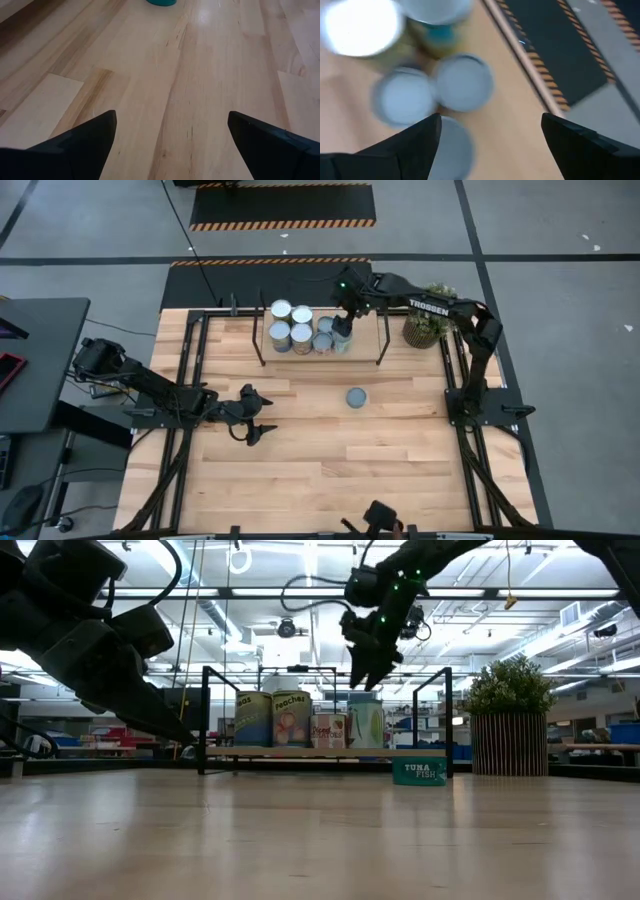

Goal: Pick and place cans onto a shelf
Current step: Put the canned mixed vegetables onto the shelf, then put the canned tuna on the shelf

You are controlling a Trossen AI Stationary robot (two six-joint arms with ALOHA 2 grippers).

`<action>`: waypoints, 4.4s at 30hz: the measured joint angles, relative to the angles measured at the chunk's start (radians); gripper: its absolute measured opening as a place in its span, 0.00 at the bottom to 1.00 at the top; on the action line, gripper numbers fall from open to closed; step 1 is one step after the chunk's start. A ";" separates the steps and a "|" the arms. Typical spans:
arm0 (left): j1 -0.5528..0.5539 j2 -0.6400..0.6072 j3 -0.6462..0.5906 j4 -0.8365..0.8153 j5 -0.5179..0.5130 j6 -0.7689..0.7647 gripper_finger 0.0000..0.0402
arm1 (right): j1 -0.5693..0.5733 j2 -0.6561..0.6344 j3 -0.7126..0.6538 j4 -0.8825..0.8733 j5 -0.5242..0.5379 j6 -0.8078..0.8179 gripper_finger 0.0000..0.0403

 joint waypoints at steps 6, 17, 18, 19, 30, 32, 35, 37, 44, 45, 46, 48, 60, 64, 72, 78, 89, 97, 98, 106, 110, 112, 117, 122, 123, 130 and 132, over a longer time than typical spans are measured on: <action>0.000 0.000 0.000 0.000 0.000 0.000 0.97 | -0.015 0.000 -0.026 0.063 0.045 -0.003 0.87; 0.000 0.000 0.000 0.000 0.000 0.000 0.97 | -0.017 -0.002 -0.135 0.108 0.050 -0.022 0.87; 0.000 0.000 0.000 0.000 0.000 0.000 0.97 | -0.017 0.000 -0.138 0.097 0.050 -0.023 0.87; 0.000 0.000 0.000 0.000 0.000 0.000 0.97 | -0.017 0.000 -0.139 0.097 0.047 -0.023 0.87; 0.000 0.000 0.000 0.000 0.000 0.001 0.97 | 0.024 0.000 -0.137 0.073 0.053 -0.019 0.87; 0.000 0.000 0.000 0.000 0.000 0.001 0.97 | 0.034 0.000 -0.137 0.062 0.053 -0.019 0.87; 0.000 0.000 0.000 0.000 0.000 0.001 0.97 | 0.047 -0.001 -0.137 0.052 0.066 -0.015 0.87; 0.000 0.000 0.000 0.000 0.000 0.001 0.97 | 0.055 -0.001 -0.137 0.050 0.087 -0.015 0.87; 0.000 0.000 0.000 0.000 0.000 0.001 0.97 | 0.066 -0.003 -0.136 0.041 0.097 -0.011 0.87; 0.000 0.000 0.000 0.000 0.000 0.001 0.97 | 0.069 -0.006 -0.131 0.030 0.099 -0.012 0.87; 0.000 0.000 0.000 0.000 0.000 0.001 0.97 | 0.073 -0.006 -0.122 0.007 0.111 -0.015 0.87; 0.000 0.000 0.000 -0.001 0.000 0.001 0.97 | 0.082 -0.007 -0.094 -0.018 0.147 -0.016 0.87; 0.000 0.000 0.000 -0.008 0.000 0.000 0.97 | 0.232 -0.069 -0.017 -0.141 0.141 0.028 0.87; 0.000 0.000 0.000 -0.007 0.000 -0.013 0.97 | 0.303 -0.067 -0.058 -0.146 0.293 0.024 0.87; 0.000 0.000 0.000 -0.007 0.000 -0.028 0.97 | 0.375 -0.066 -0.242 -0.031 0.471 -0.018 0.87; 0.000 0.000 0.000 -0.007 0.000 -0.025 0.97 | 0.392 -0.065 -0.375 0.136 0.636 -0.110 0.87; 0.000 0.000 0.000 -0.007 0.000 -0.025 0.97 | 0.371 -0.065 -0.412 0.214 0.657 -0.146 0.87; 0.000 0.000 0.000 -0.007 0.000 -0.024 0.97 | 0.449 -0.070 -0.359 0.132 0.632 -0.112 0.87; 0.000 0.000 0.000 -0.007 0.000 -0.024 0.97 | 0.461 -0.070 -0.353 0.118 0.613 -0.105 0.87; 0.000 0.000 0.000 -0.007 0.000 -0.025 0.97 | 0.547 -0.070 -0.342 0.097 0.415 -0.018 0.87; 0.000 0.000 0.000 -0.007 0.000 -0.025 0.97 | 0.558 -0.070 -0.342 0.097 0.257 0.031 0.87; 0.000 0.000 0.000 -0.007 0.000 -0.025 0.97 | 0.558 -0.070 -0.351 0.101 0.184 0.052 0.87; 0.000 0.000 0.000 -0.007 0.000 -0.025 0.97 | 0.554 -0.069 -0.424 0.155 0.078 0.088 0.87; 0.000 0.000 0.000 -0.007 0.000 -0.025 0.97 | 0.552 -0.069 -0.503 0.213 0.085 0.109 0.89; 0.000 0.000 0.000 -0.007 0.000 -0.025 0.97 | 0.550 -0.069 -0.514 0.217 0.094 0.109 0.89; 0.000 0.000 0.000 -0.007 0.000 -0.025 0.97 | 0.532 -0.069 -0.564 0.232 0.107 0.109 0.93; 0.000 0.000 0.000 -0.007 0.000 -0.025 0.97 | 0.529 -0.069 -0.575 0.229 0.131 0.109 0.93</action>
